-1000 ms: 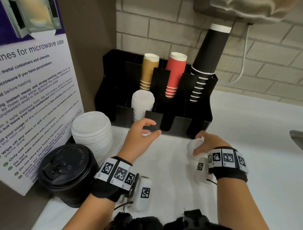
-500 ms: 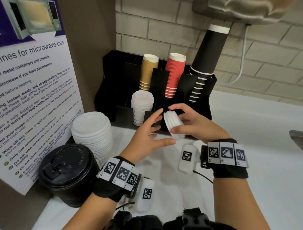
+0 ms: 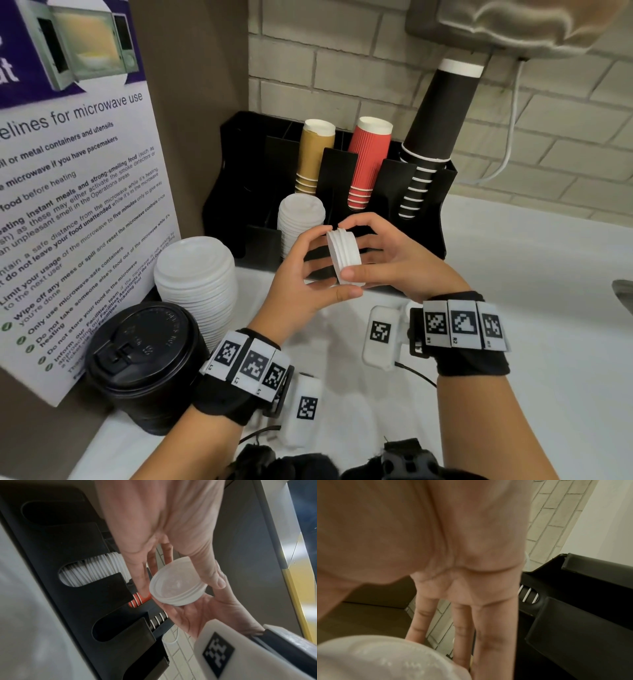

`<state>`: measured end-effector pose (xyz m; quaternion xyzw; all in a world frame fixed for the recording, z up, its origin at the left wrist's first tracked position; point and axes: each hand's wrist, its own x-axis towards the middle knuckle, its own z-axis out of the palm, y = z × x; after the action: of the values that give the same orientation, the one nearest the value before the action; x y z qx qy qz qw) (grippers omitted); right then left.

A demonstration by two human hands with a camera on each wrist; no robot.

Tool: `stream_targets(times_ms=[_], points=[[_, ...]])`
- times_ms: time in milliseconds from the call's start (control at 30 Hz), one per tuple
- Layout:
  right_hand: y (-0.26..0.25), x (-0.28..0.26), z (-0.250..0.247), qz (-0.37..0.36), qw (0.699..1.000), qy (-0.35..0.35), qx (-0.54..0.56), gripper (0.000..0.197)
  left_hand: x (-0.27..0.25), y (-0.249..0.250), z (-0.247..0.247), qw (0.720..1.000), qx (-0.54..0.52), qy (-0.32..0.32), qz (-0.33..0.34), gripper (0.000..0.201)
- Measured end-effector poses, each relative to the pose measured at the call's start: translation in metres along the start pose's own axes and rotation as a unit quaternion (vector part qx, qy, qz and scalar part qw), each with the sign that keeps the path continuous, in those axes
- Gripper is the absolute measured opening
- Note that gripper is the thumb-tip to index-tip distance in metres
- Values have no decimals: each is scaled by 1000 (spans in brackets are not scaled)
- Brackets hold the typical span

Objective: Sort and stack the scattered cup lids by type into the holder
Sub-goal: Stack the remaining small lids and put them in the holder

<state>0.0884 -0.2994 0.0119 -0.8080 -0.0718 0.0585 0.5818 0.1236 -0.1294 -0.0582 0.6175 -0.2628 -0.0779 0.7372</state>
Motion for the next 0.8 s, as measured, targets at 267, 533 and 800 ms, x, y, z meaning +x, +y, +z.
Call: stream_targets(times_ms=[267,533,800], points=[[0,1,2,-11,1000,14,3,62,1,0,-1,1000,9,-2,-6,92],[1,18,5,-30,997,31,-65,54,3,-5,-3,1000,-13,25,-10,97],[-16,108,-12,-50,959,140,-242,46,2,-18,-8,984,146,41,-95,39]])
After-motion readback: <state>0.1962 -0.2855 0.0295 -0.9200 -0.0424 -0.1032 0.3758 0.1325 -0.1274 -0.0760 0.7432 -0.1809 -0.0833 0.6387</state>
